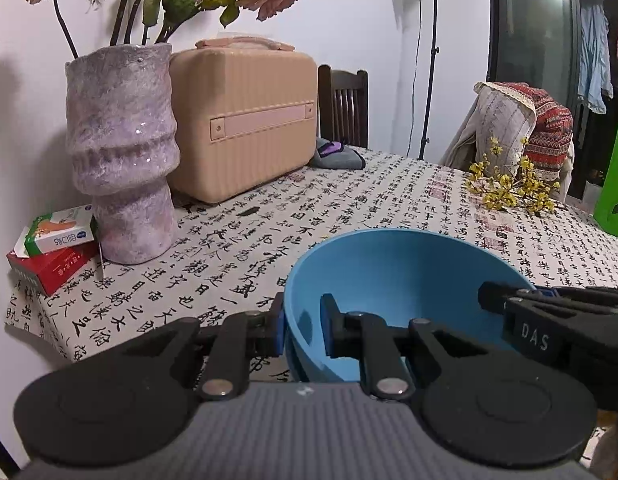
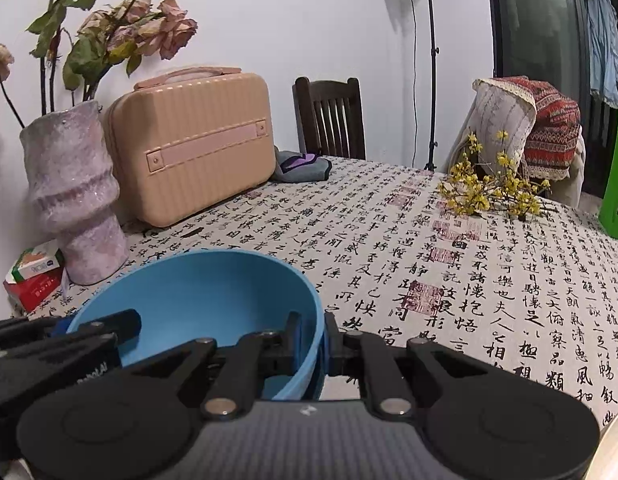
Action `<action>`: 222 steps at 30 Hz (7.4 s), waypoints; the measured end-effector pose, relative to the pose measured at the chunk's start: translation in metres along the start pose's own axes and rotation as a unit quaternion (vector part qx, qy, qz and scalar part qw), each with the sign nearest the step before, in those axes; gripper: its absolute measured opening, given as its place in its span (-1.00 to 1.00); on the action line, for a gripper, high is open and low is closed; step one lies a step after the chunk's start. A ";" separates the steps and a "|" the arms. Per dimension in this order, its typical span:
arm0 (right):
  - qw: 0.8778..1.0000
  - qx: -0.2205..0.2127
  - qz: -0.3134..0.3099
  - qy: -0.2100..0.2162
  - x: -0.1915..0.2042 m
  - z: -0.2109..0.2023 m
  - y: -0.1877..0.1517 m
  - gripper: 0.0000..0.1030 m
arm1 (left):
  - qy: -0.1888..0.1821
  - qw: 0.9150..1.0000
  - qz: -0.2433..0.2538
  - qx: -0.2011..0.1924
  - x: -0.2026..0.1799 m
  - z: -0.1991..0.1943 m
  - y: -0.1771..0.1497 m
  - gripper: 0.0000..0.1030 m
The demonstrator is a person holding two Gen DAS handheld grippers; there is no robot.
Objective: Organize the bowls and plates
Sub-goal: 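Lower the held blue bowl onto the first blue bowl with both grippers, then open both grippers to release the bowl stacked in the other bowl, then move both open grippers past the cream plates toward the last blue bowl, then position both open grippers around the rim of the last blue bowl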
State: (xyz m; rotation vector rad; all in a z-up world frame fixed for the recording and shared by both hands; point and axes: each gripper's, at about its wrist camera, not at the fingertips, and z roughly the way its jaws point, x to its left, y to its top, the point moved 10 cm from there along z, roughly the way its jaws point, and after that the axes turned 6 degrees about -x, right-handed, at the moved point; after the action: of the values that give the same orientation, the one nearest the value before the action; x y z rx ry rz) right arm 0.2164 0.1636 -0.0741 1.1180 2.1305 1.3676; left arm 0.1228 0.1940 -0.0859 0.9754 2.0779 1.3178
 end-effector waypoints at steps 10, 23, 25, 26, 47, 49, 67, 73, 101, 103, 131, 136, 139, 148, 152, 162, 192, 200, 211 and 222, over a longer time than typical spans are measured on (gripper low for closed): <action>0.999 -0.024 -0.025 0.003 0.002 -0.002 -0.003 -0.79 | -0.001 1.000 0.011 -0.017 -0.001 0.000 -0.005 -0.67; 0.999 -0.031 -0.014 0.020 0.000 -0.004 -0.005 -0.55 | -0.029 0.999 -0.022 -0.031 0.003 -0.008 0.000 -0.09; 0.999 -0.034 -0.002 0.027 -0.002 -0.008 -0.005 -0.25 | -0.033 0.998 -0.034 -0.038 0.006 -0.015 0.003 0.06; 0.999 -0.038 0.004 0.029 -0.004 -0.011 -0.004 -0.20 | -0.038 0.998 -0.041 -0.041 0.008 -0.017 0.005 0.20; 0.989 -0.148 -0.019 0.011 -0.072 -0.144 -0.054 1.00 | -0.068 0.987 -0.066 -0.133 0.061 -0.111 -0.048 1.00; 0.989 -0.146 -0.015 -0.006 -0.084 -0.150 -0.064 1.00 | -0.057 0.988 -0.073 -0.122 0.070 -0.110 -0.058 1.00; 0.992 -0.123 0.023 -0.031 -0.109 -0.165 -0.111 1.00 | -0.036 0.989 -0.070 -0.124 0.072 -0.121 -0.072 1.00; 0.991 -0.124 0.024 -0.033 -0.109 -0.169 -0.112 1.00 | -0.044 0.989 -0.067 -0.125 0.066 -0.124 -0.072 1.00; 0.982 -0.147 0.045 -0.106 -0.161 -0.222 -0.125 1.00 | -0.188 0.972 -0.019 -0.142 -0.043 -0.141 -0.064 1.00; 0.981 -0.146 0.045 -0.120 -0.166 -0.225 -0.126 1.00 | -0.199 0.970 -0.015 -0.139 -0.052 -0.140 -0.065 1.00; 0.957 -0.144 0.078 -0.238 -0.246 -0.265 -0.143 1.00 | -0.316 0.941 0.019 -0.117 -0.157 -0.120 -0.065 1.00; 0.952 -0.142 0.086 -0.257 -0.258 -0.272 -0.148 1.00 | -0.338 0.934 0.025 -0.113 -0.178 -0.119 -0.066 1.00; 0.948 -0.143 0.090 -0.269 -0.266 -0.277 -0.149 1.00 | -0.354 0.928 0.029 -0.110 -0.192 -0.120 -0.066 1.00; 0.938 -0.150 0.105 -0.295 -0.288 -0.292 -0.152 1.00 | -0.392 0.913 0.041 -0.108 -0.229 -0.129 -0.067 1.00; 0.935 -0.153 0.105 -0.303 -0.294 -0.299 -0.152 1.00 | -0.405 0.907 0.042 -0.105 -0.242 -0.132 -0.069 1.00; 0.929 -0.167 0.104 -0.312 -0.298 -0.314 -0.143 1.00 | -0.426 0.899 0.047 -0.094 -0.265 -0.143 -0.072 1.00; 0.913 -0.191 0.131 -0.335 -0.327 -0.331 -0.114 1.00 | -0.458 0.882 0.073 -0.084 -0.319 -0.160 -0.047 1.00; 0.910 -0.183 0.146 -0.342 -0.348 -0.325 -0.102 1.00 | -0.461 0.881 0.086 -0.071 -0.342 -0.154 -0.033 1.00; 0.907 -0.180 0.158 -0.346 -0.384 -0.314 -0.079 1.00 | -0.453 0.885 0.095 -0.041 -0.384 -0.138 -0.013 1.00; 0.905 -0.176 0.163 -0.352 -0.418 -0.299 -0.058 1.00 | -0.447 0.887 0.110 -0.020 -0.433 -0.127 0.000 1.00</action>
State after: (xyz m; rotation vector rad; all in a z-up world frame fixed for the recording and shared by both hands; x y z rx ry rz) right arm 0.2502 -0.3509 -0.0318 1.5528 1.1718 1.1568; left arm 0.3019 -0.2150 -0.0213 1.4725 1.2442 0.7471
